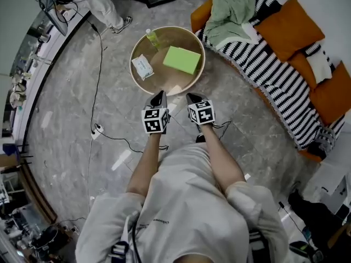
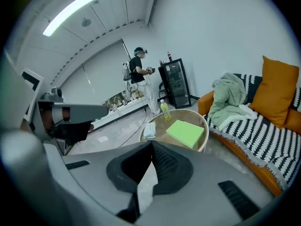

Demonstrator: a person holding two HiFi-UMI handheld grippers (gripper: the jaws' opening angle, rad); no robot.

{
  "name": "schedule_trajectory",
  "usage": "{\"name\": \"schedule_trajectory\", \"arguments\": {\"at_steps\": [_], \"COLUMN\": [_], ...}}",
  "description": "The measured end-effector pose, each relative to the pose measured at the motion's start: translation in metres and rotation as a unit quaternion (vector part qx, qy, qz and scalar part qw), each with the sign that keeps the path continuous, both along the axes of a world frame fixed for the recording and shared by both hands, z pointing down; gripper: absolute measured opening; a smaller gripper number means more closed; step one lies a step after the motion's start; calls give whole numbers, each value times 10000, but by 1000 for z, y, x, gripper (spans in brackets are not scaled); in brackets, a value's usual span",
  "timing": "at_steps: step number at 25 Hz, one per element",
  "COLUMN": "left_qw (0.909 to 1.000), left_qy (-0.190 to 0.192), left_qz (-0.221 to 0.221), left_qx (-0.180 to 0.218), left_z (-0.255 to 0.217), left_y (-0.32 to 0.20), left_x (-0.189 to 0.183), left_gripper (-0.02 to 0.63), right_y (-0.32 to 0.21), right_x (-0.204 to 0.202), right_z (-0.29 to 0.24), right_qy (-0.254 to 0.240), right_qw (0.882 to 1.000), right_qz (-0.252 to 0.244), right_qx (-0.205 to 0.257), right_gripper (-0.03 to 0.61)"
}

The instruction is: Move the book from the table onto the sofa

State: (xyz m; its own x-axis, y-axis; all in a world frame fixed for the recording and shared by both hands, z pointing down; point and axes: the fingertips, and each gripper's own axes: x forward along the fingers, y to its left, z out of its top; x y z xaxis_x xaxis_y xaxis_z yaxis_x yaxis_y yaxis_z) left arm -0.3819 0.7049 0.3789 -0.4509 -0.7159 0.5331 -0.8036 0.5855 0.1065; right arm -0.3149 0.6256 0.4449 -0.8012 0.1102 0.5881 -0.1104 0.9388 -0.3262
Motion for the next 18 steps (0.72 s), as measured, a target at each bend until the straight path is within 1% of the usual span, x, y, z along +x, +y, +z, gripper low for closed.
{"name": "schedule_trajectory", "arguments": {"at_steps": [3, 7, 12, 15, 18], "left_qw": [9999, 9995, 9987, 9984, 9982], "left_qy": [-26, -8, -192, -190, -173], "left_qz": [-97, -304, -470, -535, -568], "left_qx": [-14, -20, -89, -63, 38], "left_z": [-3, -2, -2, 1, 2], "left_y": [-15, -26, -34, -40, -53], "left_x": [-2, -1, 2, 4, 0], "left_gripper": [9, 9, 9, 9, 9], "right_y": [-14, -24, -45, -54, -68], "right_x": [1, 24, 51, 63, 70], "right_z": [-2, 4, 16, 18, 13], "right_qy": [-27, -52, -79, -63, -71], "right_qw": [10000, 9998, 9975, 9973, 9981], "right_qz": [-16, 18, 335, 448, 489], "right_qx": [-12, -167, -611, -578, -362], "right_gripper": [6, 6, 6, 6, 6]}}
